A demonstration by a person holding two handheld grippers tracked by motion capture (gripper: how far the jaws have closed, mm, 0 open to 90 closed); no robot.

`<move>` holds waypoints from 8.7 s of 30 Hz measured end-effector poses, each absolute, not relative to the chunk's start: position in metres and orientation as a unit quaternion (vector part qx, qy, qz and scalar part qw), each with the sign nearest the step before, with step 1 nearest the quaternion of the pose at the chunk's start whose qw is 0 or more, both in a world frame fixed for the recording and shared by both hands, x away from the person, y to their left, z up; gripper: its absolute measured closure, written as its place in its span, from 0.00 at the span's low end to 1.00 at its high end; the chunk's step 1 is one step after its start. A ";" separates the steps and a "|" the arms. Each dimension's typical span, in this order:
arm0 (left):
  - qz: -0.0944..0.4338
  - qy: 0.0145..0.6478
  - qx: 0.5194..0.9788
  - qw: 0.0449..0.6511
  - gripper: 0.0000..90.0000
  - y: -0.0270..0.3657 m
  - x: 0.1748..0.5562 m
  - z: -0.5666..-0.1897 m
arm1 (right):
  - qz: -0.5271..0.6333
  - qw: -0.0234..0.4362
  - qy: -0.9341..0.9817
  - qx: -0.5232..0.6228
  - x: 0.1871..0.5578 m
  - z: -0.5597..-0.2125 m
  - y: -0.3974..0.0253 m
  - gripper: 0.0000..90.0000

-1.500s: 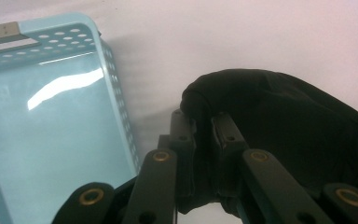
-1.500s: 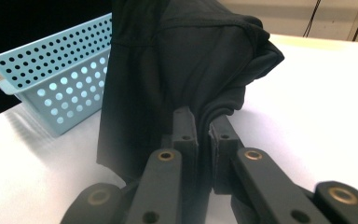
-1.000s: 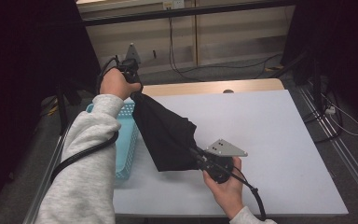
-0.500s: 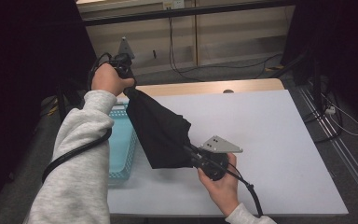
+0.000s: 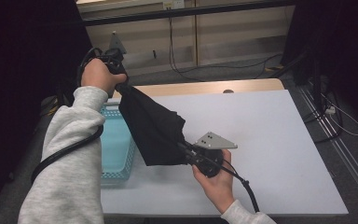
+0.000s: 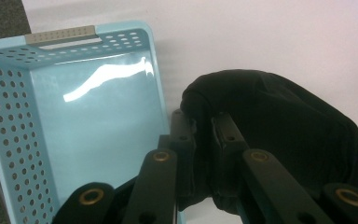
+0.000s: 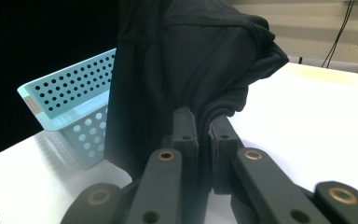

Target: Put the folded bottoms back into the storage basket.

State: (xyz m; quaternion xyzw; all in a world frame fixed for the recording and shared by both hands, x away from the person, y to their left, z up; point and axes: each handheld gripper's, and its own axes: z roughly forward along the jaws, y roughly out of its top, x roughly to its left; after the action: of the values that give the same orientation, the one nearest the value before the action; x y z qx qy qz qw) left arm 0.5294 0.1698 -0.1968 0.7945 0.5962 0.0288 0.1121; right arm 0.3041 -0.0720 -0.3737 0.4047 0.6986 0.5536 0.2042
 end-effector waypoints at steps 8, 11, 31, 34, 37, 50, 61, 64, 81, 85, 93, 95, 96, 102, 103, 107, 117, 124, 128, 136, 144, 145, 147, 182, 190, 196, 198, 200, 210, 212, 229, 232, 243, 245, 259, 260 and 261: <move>0.036 0.602 0.790 0.112 0.90 0.177 0.526 -0.189 | 0.563 0.197 0.695 0.401 0.305 -0.371 -0.067 0.94; 0.037 0.605 0.788 0.112 0.90 0.180 0.526 -0.186 | 0.566 0.198 0.694 0.399 0.306 -0.369 -0.065 0.94; 0.044 0.622 0.775 0.103 0.90 0.203 0.525 -0.165 | 0.573 0.187 0.702 0.379 0.311 -0.356 -0.042 0.94; 0.044 0.625 0.772 0.104 0.90 0.208 0.524 -0.163 | 0.573 0.187 0.704 0.375 0.313 -0.355 -0.037 0.94; 0.047 0.629 0.769 0.103 0.90 0.213 0.524 -0.163 | 0.575 0.188 0.705 0.371 0.314 -0.352 -0.034 0.94; 0.056 0.637 0.763 0.099 0.90 0.224 0.525 -0.151 | 0.581 0.192 0.703 0.364 0.318 -0.348 -0.019 0.94; 0.057 0.643 0.758 0.097 0.90 0.238 0.528 -0.153 | 0.581 0.190 0.704 0.361 0.321 -0.347 -0.006 0.94; 0.058 0.644 0.757 0.098 0.90 0.242 0.527 -0.151 | 0.581 0.187 0.707 0.358 0.322 -0.347 0.000 0.94; 0.055 0.656 0.747 0.094 0.90 0.263 0.531 -0.160 | 0.576 0.181 0.714 0.355 0.333 -0.352 0.015 0.94; 0.058 0.659 0.744 0.093 0.90 0.266 0.531 -0.160 | 0.577 0.176 0.714 0.354 0.334 -0.354 0.018 0.94; 0.061 0.667 0.738 0.086 0.90 0.275 0.532 -0.164 | 0.577 0.169 0.720 0.346 0.336 -0.353 0.027 0.94; 0.058 0.667 0.738 0.085 0.90 0.279 0.533 -0.165 | 0.576 0.167 0.722 0.344 0.336 -0.352 0.030 0.94; 0.060 0.669 0.736 0.085 0.90 0.280 0.533 -0.165 | 0.577 0.166 0.723 0.343 0.336 -0.352 0.032 0.94; 0.061 0.672 0.733 0.086 0.90 0.288 0.534 -0.168 | 0.577 0.160 0.726 0.338 0.337 -0.354 0.040 0.94; 0.058 0.673 0.733 0.085 0.90 0.289 0.534 -0.168 | 0.577 0.158 0.727 0.338 0.338 -0.354 0.041 0.94; 0.058 0.673 0.733 0.085 0.90 0.293 0.536 -0.171 | 0.576 0.154 0.730 0.335 0.338 -0.355 0.047 0.94; 0.062 0.675 0.730 0.086 0.90 0.297 0.537 -0.175 | 0.576 0.146 0.733 0.333 0.340 -0.359 0.056 0.94; 0.063 0.676 0.730 0.083 0.90 0.301 0.537 -0.175 | 0.578 0.139 0.733 0.332 0.342 -0.361 0.060 0.94; 0.067 0.676 0.729 0.085 0.90 0.302 0.538 -0.177 | 0.579 0.134 0.734 0.330 0.342 -0.362 0.063 0.94; 0.069 0.676 0.729 0.084 0.90 0.303 0.541 -0.179 | 0.578 0.129 0.735 0.329 0.344 -0.366 0.068 0.94; 0.079 0.677 0.727 0.081 0.90 0.314 0.546 -0.180 | 0.583 0.124 0.737 0.319 0.345 -0.363 0.081 0.94; 0.093 0.669 0.733 0.084 0.90 0.314 0.548 -0.181 | 0.583 0.124 0.737 0.318 0.346 -0.363 0.084 0.93; 0.130 0.645 0.746 0.105 0.85 0.314 0.551 -0.188 | 0.577 0.131 0.742 0.315 0.349 -0.366 0.092 0.86; 0.127 0.574 0.789 0.178 0.27 0.293 0.529 -0.267 | 0.504 0.170 0.787 0.313 0.363 -0.385 -0.050 0.25; 0.135 0.558 0.796 0.192 0.28 0.291 0.523 -0.285 | 0.489 0.164 0.792 0.326 0.359 -0.404 -0.081 0.23; 0.134 0.551 0.798 0.203 0.56 0.295 0.517 -0.309 | 0.474 0.175 0.792 0.343 0.354 -0.416 -0.108 0.22; 0.129 0.550 0.802 0.194 0.66 0.298 0.518 -0.322 | 0.469 0.178 0.792 0.348 0.351 -0.419 -0.114 0.22; 0.122 0.554 0.799 0.198 0.75 0.301 0.518 -0.333 | 0.467 0.181 0.791 0.351 0.349 -0.422 -0.119 0.22; 0.102 0.557 0.804 0.181 0.88 0.304 0.514 -0.378 | 0.458 0.184 0.795 0.353 0.346 -0.427 -0.128 0.21; 0.096 0.561 0.803 0.178 0.91 0.306 0.514 -0.386 | 0.458 0.186 0.794 0.353 0.346 -0.426 -0.129 0.21; 0.081 0.595 0.785 0.152 1.00 0.323 0.500 -0.416 | 0.456 0.200 0.795 0.345 0.343 -0.425 -0.129 0.21; 0.076 0.600 0.780 0.160 1.00 0.327 0.496 -0.417 | 0.456 0.201 0.796 0.345 0.343 -0.425 -0.129 0.21; 0.082 0.605 0.776 0.159 0.99 0.324 0.498 -0.416 | 0.454 0.206 0.796 0.342 0.343 -0.424 -0.130 0.20; 0.083 0.603 0.776 0.163 0.92 0.326 0.498 -0.413 | 0.455 0.208 0.795 0.344 0.343 -0.424 -0.132 0.20; 0.098 0.582 0.782 0.200 0.61 0.315 0.498 -0.378 | 0.453 0.212 0.793 0.348 0.341 -0.422 -0.144 0.20; 0.095 0.582 0.781 0.203 0.59 0.314 0.497 -0.377 | 0.454 0.212 0.792 0.349 0.340 -0.422 -0.145 0.20; 0.095 0.580 0.784 0.202 0.57 0.312 0.497 -0.375 | 0.455 0.211 0.791 0.350 0.340 -0.422 -0.147 0.20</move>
State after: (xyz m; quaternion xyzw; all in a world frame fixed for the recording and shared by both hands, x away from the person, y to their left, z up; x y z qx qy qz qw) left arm 0.4968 0.3125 -0.3753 0.7836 0.5797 0.0945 0.2025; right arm 0.3398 -0.1469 -0.4218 0.3502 0.7911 0.4548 0.2115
